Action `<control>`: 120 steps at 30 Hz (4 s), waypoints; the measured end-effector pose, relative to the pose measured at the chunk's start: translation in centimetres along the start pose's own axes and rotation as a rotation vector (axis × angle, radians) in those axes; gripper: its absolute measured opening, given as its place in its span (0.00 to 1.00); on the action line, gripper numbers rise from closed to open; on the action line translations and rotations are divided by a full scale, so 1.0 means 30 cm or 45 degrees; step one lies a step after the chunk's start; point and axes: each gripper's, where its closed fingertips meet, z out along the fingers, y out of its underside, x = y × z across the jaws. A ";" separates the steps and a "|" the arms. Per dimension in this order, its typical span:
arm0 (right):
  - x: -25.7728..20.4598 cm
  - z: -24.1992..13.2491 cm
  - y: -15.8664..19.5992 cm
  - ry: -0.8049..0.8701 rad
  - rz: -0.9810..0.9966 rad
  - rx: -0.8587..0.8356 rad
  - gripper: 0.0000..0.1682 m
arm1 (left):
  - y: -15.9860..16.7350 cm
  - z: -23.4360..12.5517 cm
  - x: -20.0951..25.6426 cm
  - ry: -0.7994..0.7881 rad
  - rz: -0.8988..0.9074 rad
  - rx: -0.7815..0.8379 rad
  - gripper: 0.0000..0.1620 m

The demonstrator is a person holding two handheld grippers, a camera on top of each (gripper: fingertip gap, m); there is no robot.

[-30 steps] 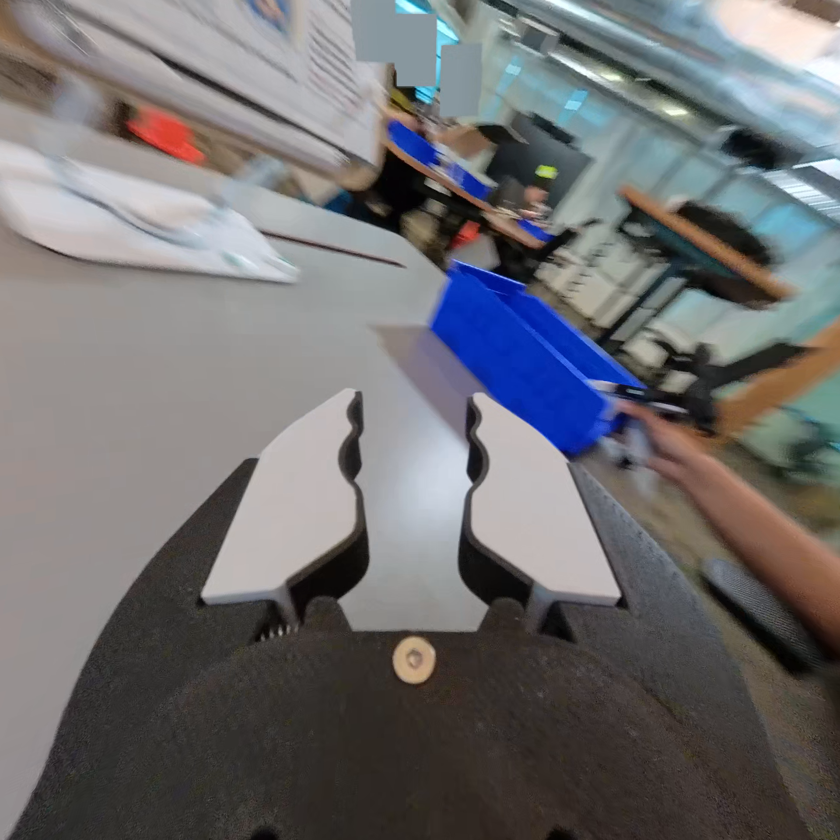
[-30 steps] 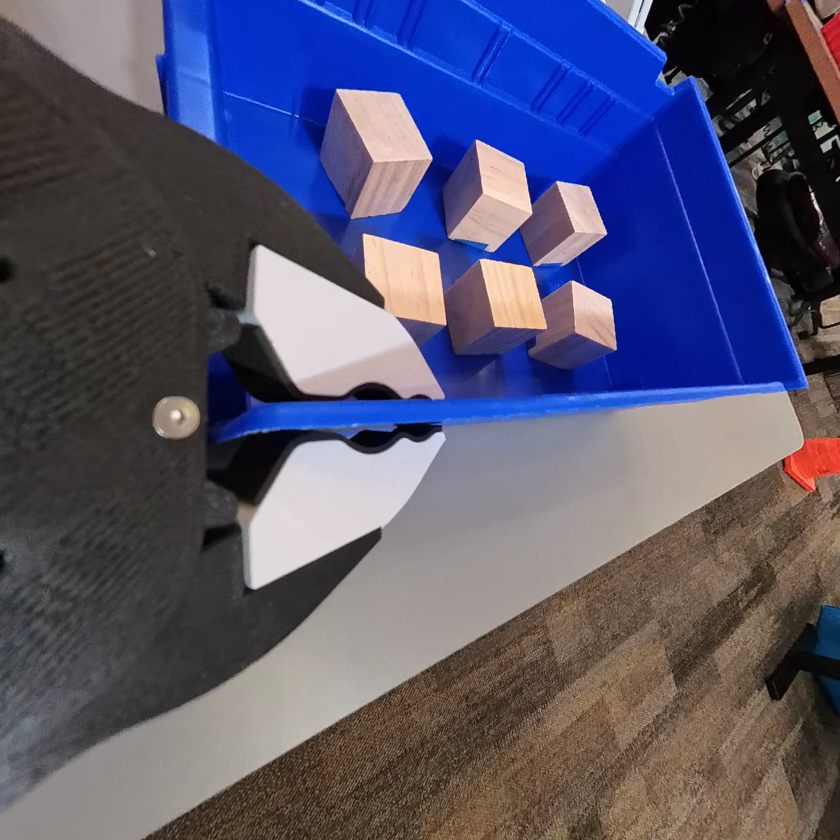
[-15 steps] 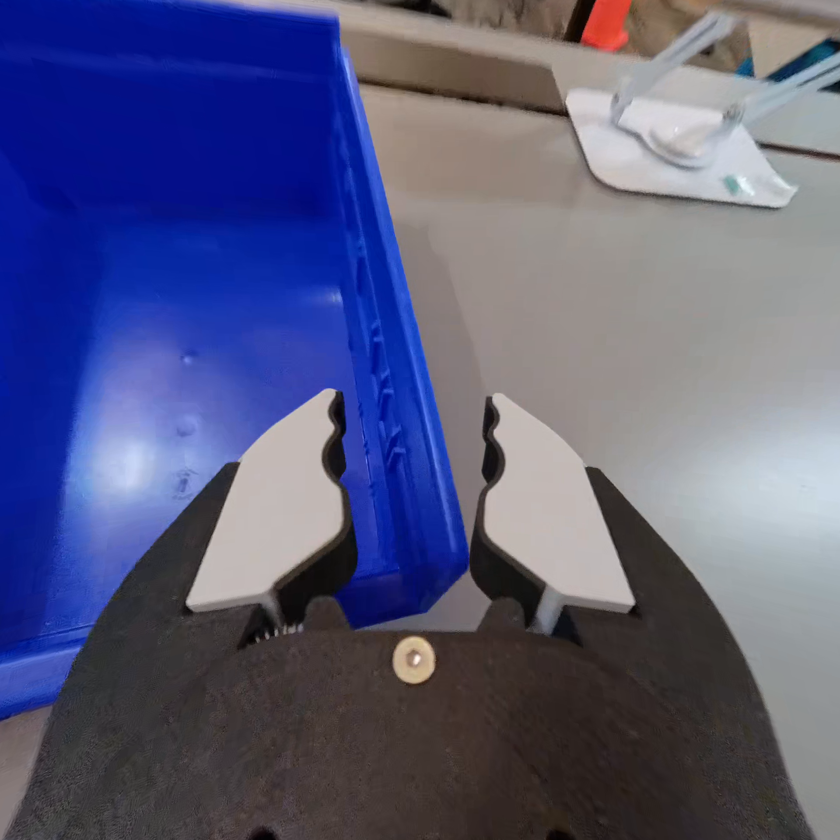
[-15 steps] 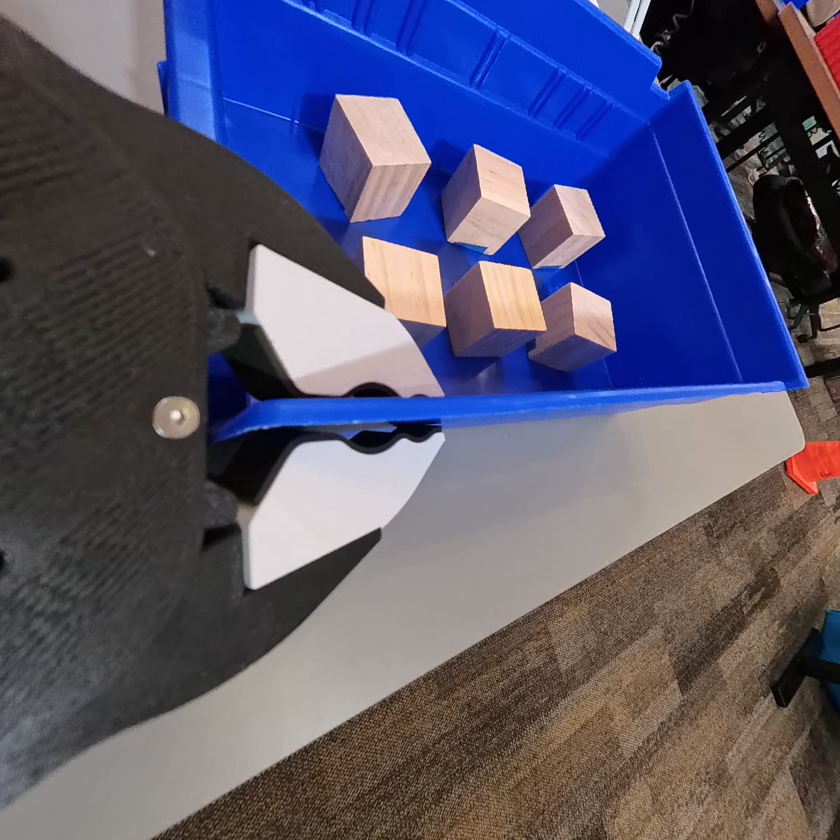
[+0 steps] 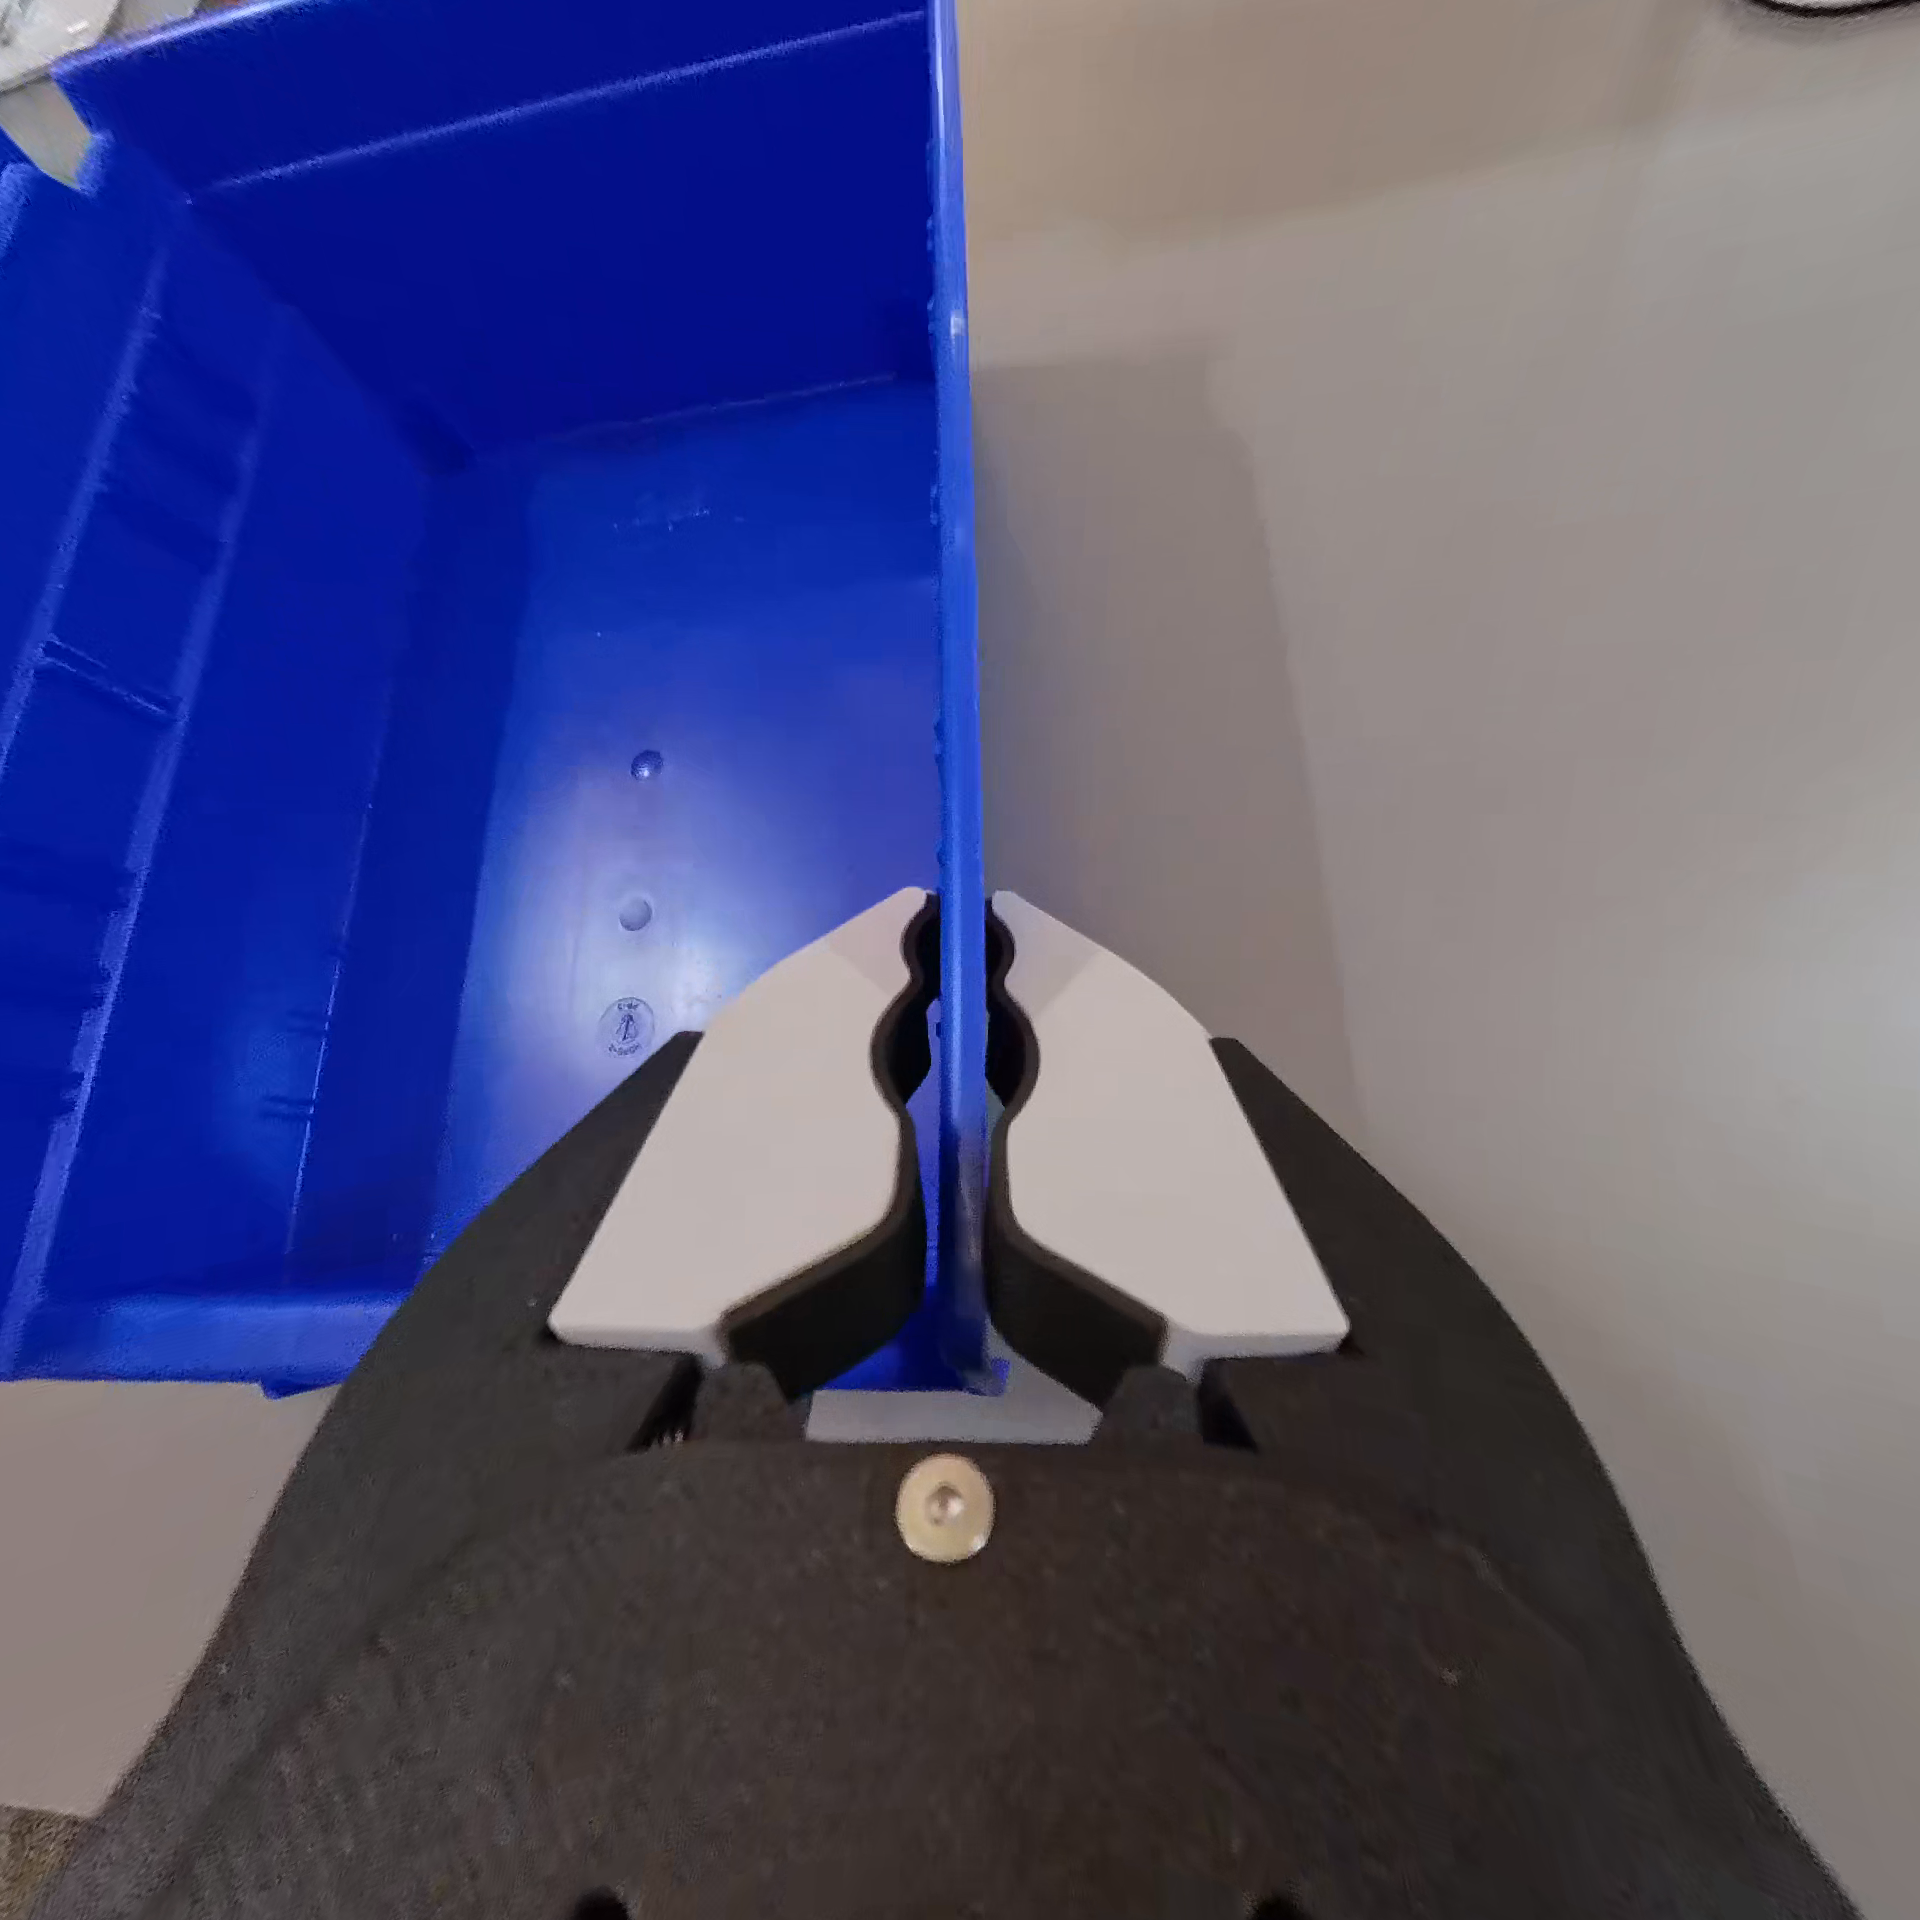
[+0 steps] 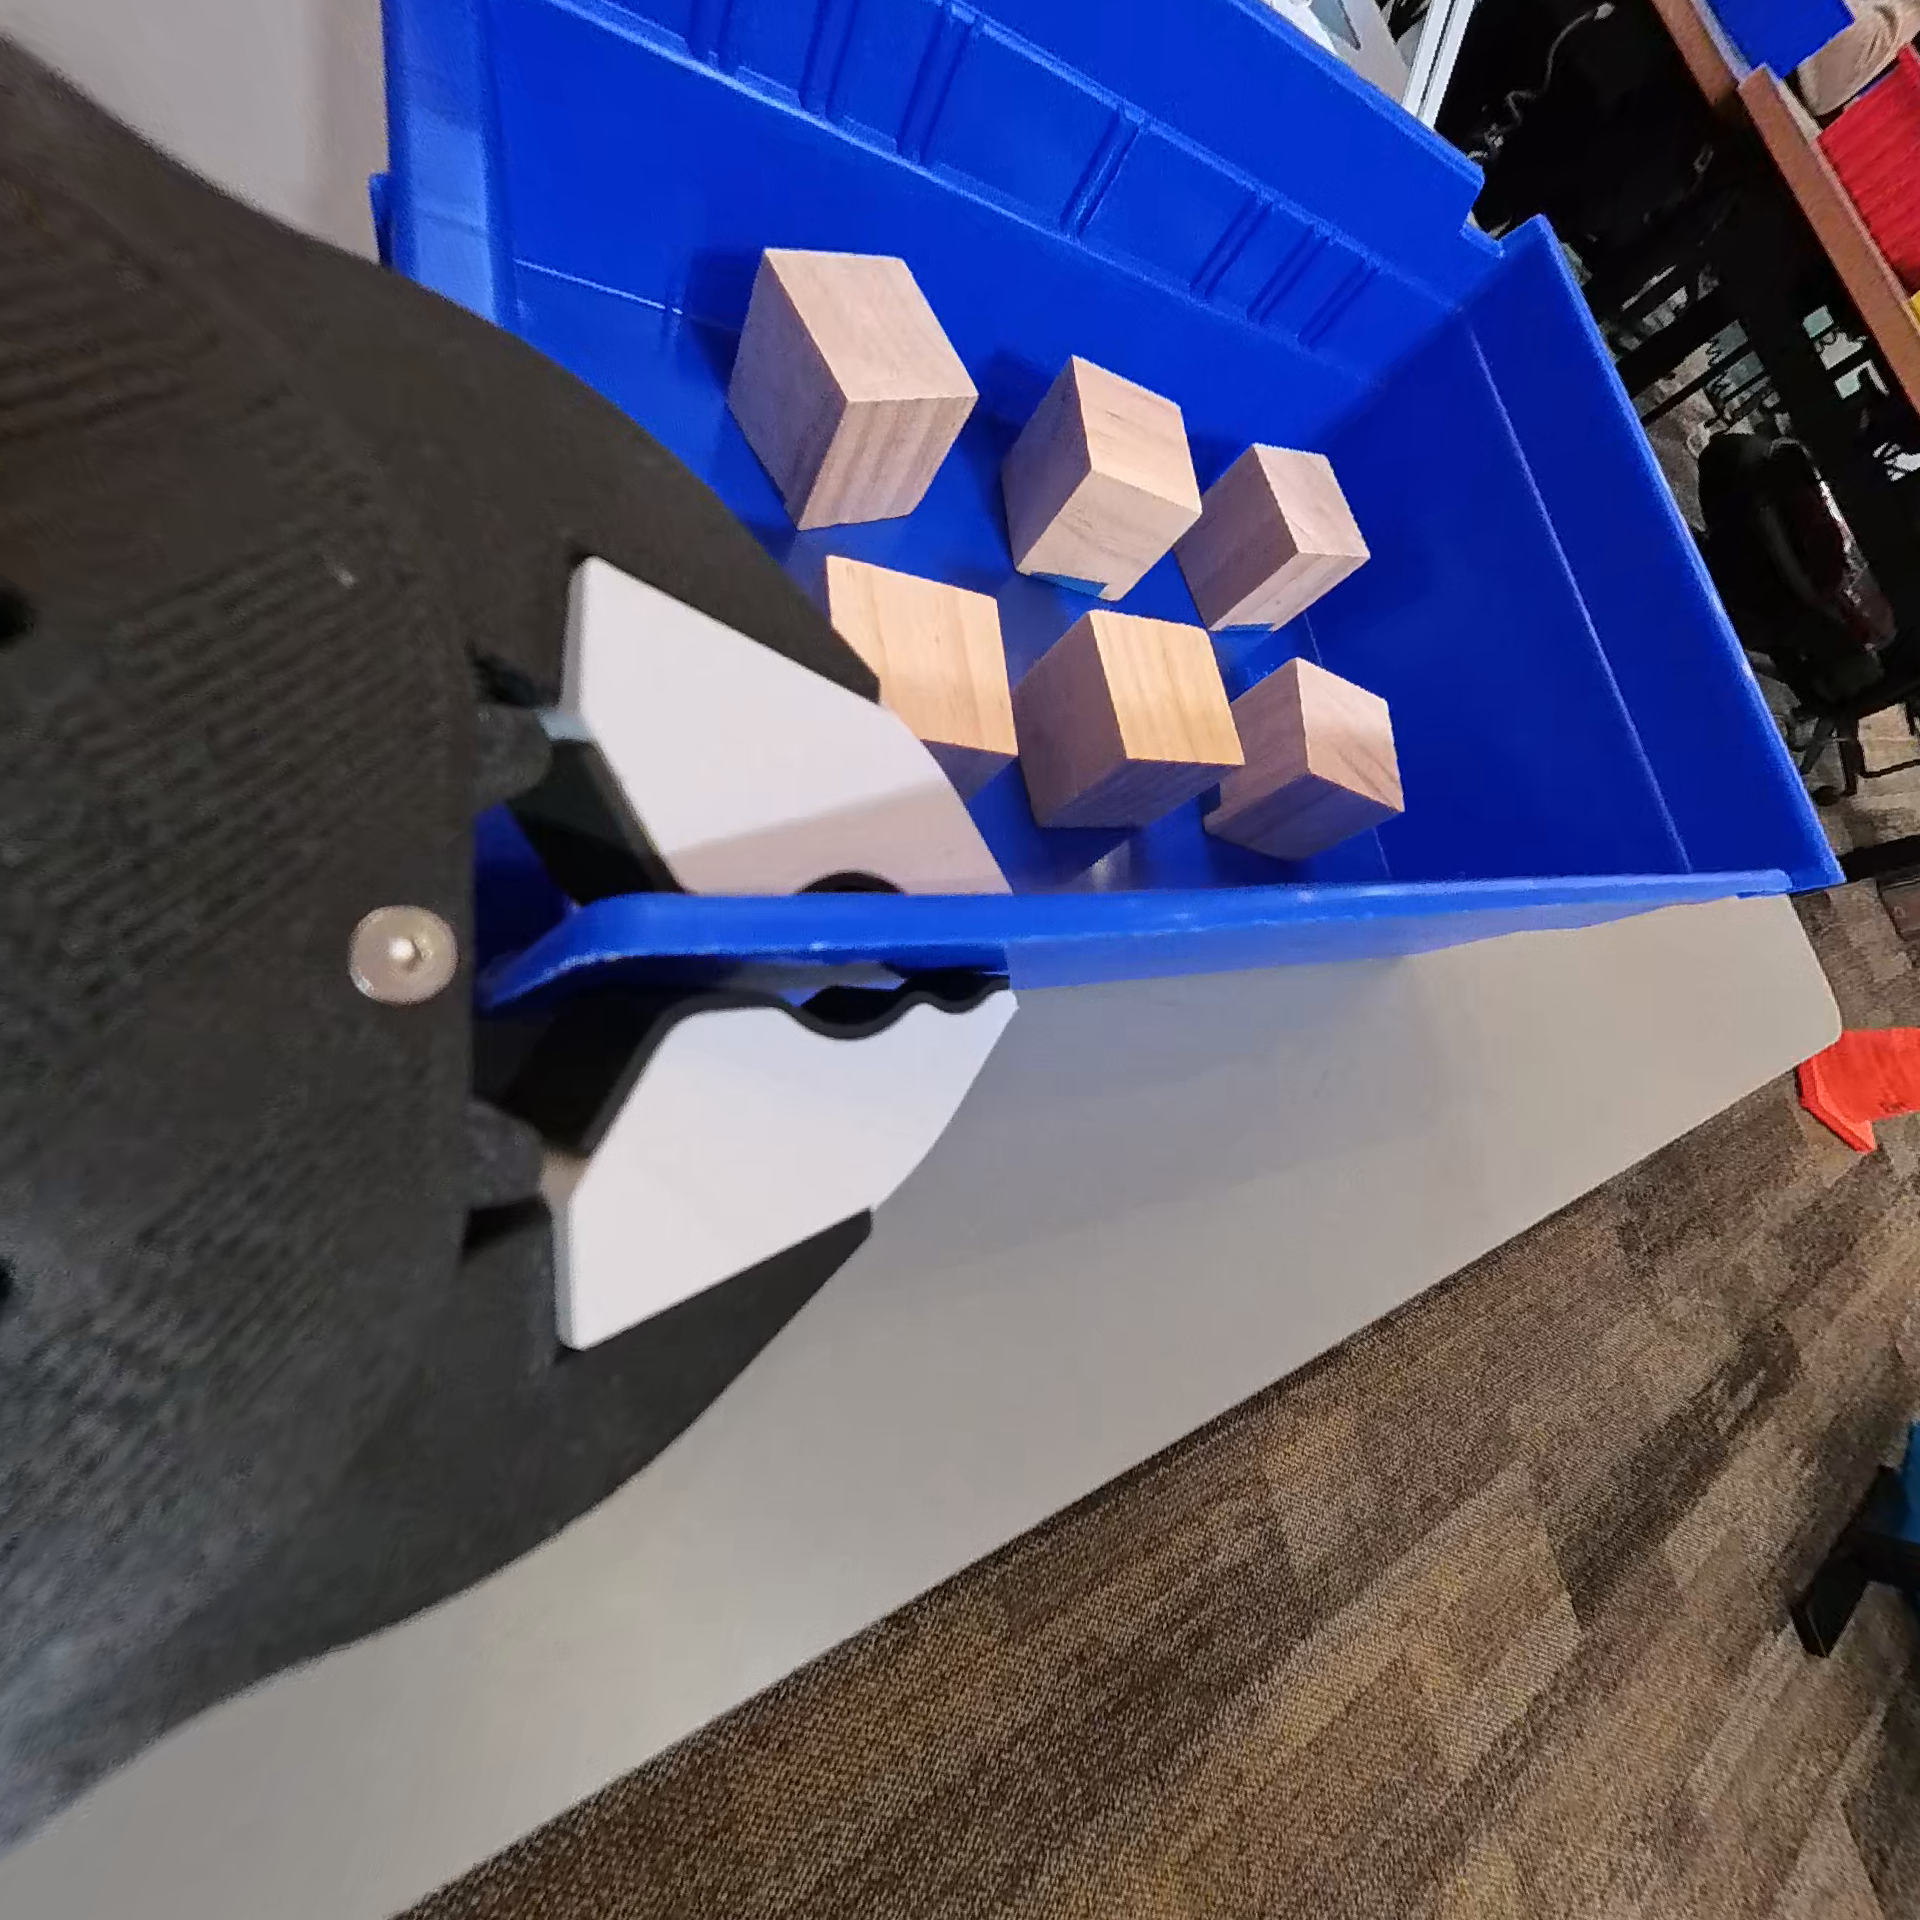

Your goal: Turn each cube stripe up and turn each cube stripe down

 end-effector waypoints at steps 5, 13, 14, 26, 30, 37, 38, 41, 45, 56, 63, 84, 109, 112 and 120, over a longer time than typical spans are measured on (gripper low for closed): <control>0.003 -0.003 0.000 0.006 0.007 0.003 0.04 | -0.014 -0.010 -0.016 0.012 0.018 0.078 0.03; -0.064 -0.023 -0.001 0.025 0.073 0.081 0.05 | -0.104 -0.093 0.005 -0.040 0.091 0.233 0.04; -0.090 -0.025 -0.005 0.015 0.058 0.085 0.05 | -0.109 -0.103 0.007 -0.023 0.083 0.248 0.04; -0.780 0.063 0.132 -0.340 -0.069 -0.068 0.05 | -0.330 -0.427 -0.050 0.018 0.125 0.536 0.03; -1.153 0.117 0.268 -0.478 -0.077 -0.128 0.05 | -0.423 -0.532 -0.112 0.117 0.006 0.599 0.04; -1.767 0.215 0.434 -0.541 -0.073 -0.116 0.05 | -0.519 -0.554 -0.216 0.098 -0.084 0.608 0.03; -1.844 0.233 0.453 -0.544 -0.072 -0.112 0.05 | -0.527 -0.547 -0.227 0.065 -0.064 0.605 0.04; -2.057 0.269 0.502 -0.509 -0.081 -0.092 0.05 | -0.522 -0.531 -0.242 -0.046 0.043 0.565 0.04; -2.284 0.266 0.588 -0.404 -0.041 -0.080 0.05 | -0.491 -0.565 -0.268 -0.118 0.020 0.499 0.04; -2.495 0.089 0.668 -0.650 -0.189 -0.158 0.22 | -0.456 -0.702 -0.310 -0.063 -0.029 0.594 0.04; -2.261 -0.161 0.403 -0.928 -0.302 0.099 0.33 | -0.497 -0.724 -0.120 -0.009 0.103 0.588 0.04; -0.705 -0.447 0.019 -0.449 0.075 0.366 0.26 | -0.258 -0.512 1.500 1.021 0.737 0.437 0.04; -0.481 -0.362 0.164 -0.197 0.177 0.186 0.40 | -0.144 -0.426 2.022 1.148 0.984 0.591 0.23; -0.547 -0.350 0.171 -0.189 0.097 0.194 0.48 | -0.114 -0.467 1.882 1.188 1.014 0.638 0.34; -0.666 -0.201 0.227 0.001 -0.201 0.086 0.45 | -0.091 -0.357 1.421 1.246 0.614 0.414 0.40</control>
